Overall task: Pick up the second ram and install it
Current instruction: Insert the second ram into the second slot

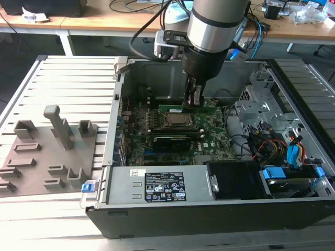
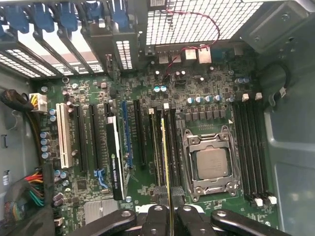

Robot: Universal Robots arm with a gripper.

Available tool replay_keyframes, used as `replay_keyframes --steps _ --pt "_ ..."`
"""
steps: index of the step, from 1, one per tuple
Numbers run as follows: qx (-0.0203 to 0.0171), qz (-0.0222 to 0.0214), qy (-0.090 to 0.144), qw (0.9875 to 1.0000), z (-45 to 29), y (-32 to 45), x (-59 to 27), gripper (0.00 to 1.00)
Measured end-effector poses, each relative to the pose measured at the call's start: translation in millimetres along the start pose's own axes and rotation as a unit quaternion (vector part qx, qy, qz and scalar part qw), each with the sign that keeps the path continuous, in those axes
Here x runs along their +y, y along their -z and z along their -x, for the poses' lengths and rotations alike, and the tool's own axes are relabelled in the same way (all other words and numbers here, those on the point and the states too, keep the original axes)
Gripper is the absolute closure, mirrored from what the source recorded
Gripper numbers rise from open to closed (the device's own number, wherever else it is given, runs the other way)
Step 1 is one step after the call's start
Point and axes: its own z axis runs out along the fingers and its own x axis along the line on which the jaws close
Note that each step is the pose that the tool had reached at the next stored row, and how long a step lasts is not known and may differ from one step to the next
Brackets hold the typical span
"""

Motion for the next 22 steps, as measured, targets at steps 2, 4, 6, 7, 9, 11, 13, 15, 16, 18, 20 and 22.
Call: replay_keyframes --steps 2,4,6,7,9,11,13,15,16,18,20,22 --pt "0.0000 0.0000 0.000 1.0000 0.4 -4.8 -0.2 0.86" --pt "-0.0001 0.0000 0.000 1.0000 1.6 -7.0 -0.2 0.86" --pt "-0.0001 0.0000 0.000 1.0000 2.6 -8.8 -0.2 0.86" --pt "-0.0001 0.0000 0.000 1.0000 2.8 -9.4 -0.3 0.86" --pt "0.0000 0.0000 0.000 1.0000 3.2 -11.2 -0.3 0.86" --pt "0.0000 0.0000 0.000 1.0000 3.5 -12.8 -0.4 0.86" --pt "0.0000 0.0000 0.000 1.0000 4.5 -17.1 -0.5 0.86" --pt "0.0000 0.0000 0.000 1.0000 5.2 -19.0 -0.6 0.86" --pt "-0.0001 0.0000 0.000 1.0000 5.9 -20.6 -0.6 0.86" --pt "-0.0001 0.0000 0.000 1.0000 7.2 -23.0 -0.7 0.86" --pt "-0.0001 0.0000 0.000 1.0000 8.0 -24.7 -0.7 0.86" --pt "0.0000 0.0000 0.000 1.0000 9.3 -26.9 -0.6 0.86"
